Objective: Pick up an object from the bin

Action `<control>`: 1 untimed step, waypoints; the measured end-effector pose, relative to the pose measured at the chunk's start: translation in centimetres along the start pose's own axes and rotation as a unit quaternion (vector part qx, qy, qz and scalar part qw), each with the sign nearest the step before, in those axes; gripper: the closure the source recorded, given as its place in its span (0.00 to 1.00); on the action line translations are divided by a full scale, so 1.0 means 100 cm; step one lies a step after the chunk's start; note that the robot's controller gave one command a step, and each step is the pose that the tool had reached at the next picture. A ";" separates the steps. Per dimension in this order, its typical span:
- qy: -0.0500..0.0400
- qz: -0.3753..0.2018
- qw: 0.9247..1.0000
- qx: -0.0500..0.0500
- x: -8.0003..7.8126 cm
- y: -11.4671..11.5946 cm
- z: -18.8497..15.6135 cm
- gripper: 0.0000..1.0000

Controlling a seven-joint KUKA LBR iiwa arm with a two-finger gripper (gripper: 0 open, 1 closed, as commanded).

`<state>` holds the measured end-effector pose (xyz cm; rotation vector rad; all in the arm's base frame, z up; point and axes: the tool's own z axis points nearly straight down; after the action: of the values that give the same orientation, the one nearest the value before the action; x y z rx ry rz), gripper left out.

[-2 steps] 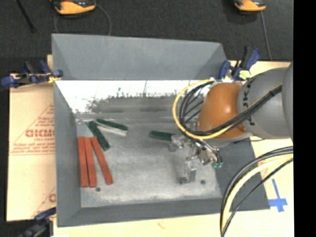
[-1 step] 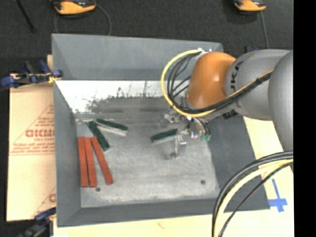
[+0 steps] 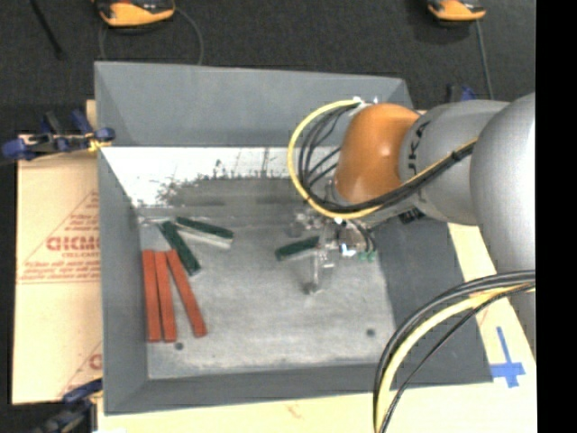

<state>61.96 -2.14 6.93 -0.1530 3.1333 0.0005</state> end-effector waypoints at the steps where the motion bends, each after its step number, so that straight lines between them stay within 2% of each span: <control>1: -0.002 -0.002 1.000 0.001 -0.001 0.000 -0.002 1.00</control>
Offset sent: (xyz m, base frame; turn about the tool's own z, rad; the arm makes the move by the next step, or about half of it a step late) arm 0.0000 0.0000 0.0000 0.0000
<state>62.05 -2.18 7.17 -0.1587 3.1299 -0.0021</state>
